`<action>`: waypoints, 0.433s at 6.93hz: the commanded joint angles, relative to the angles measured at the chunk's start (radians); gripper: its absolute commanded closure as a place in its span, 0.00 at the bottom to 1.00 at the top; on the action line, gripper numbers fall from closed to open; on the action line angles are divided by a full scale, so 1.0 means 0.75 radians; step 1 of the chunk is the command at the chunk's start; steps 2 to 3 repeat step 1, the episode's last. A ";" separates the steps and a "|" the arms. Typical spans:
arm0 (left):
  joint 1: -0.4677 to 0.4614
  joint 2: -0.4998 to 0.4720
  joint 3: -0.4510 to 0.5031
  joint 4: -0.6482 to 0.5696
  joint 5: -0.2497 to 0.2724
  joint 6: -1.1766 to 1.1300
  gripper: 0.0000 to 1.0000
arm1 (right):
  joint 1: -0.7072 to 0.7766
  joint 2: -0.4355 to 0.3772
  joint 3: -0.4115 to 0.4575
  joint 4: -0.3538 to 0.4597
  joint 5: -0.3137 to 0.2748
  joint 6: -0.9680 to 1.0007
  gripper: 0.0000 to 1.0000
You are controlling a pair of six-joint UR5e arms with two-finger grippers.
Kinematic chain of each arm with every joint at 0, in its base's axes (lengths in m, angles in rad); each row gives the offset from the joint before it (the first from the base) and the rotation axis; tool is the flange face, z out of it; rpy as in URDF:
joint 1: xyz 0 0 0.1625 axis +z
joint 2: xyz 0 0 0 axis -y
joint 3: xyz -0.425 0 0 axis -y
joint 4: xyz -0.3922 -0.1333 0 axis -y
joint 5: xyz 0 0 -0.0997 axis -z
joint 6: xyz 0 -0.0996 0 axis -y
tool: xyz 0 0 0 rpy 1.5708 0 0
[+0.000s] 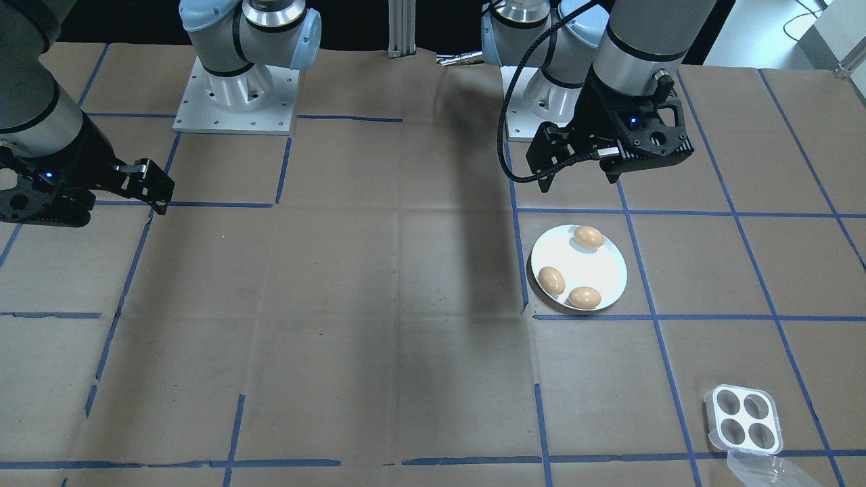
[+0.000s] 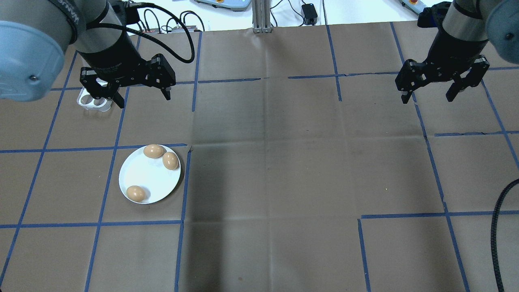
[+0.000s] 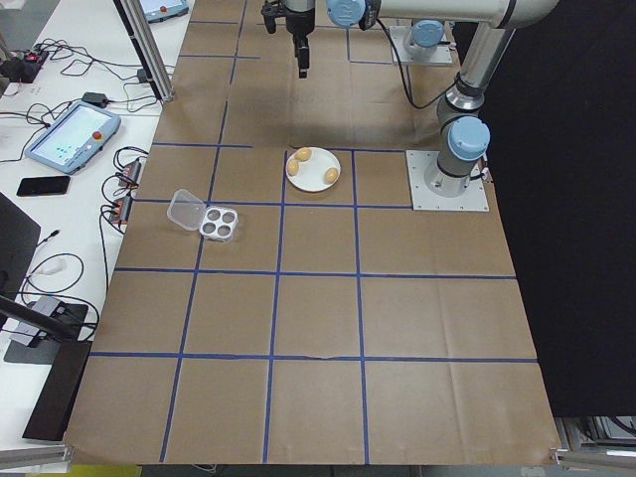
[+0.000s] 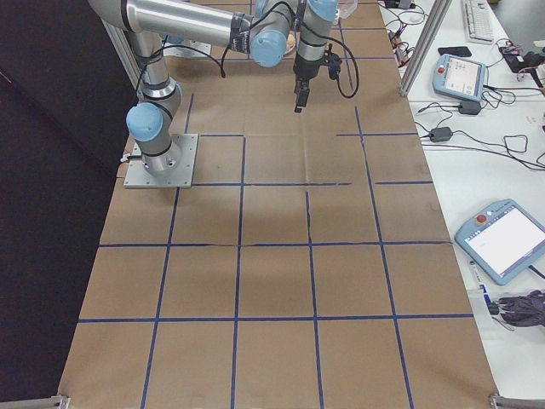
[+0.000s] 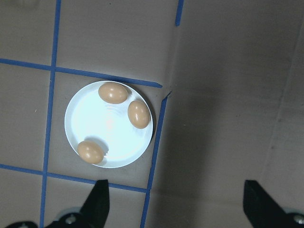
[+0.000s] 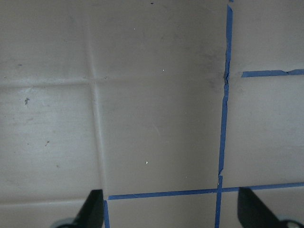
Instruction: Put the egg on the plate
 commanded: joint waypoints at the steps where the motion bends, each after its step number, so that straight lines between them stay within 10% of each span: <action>1: -0.001 -0.019 0.012 0.000 0.005 0.000 0.00 | 0.000 0.000 0.000 0.000 0.000 0.000 0.00; 3: -0.001 -0.019 0.012 0.000 0.005 0.000 0.00 | 0.000 0.000 0.000 0.000 0.000 0.000 0.00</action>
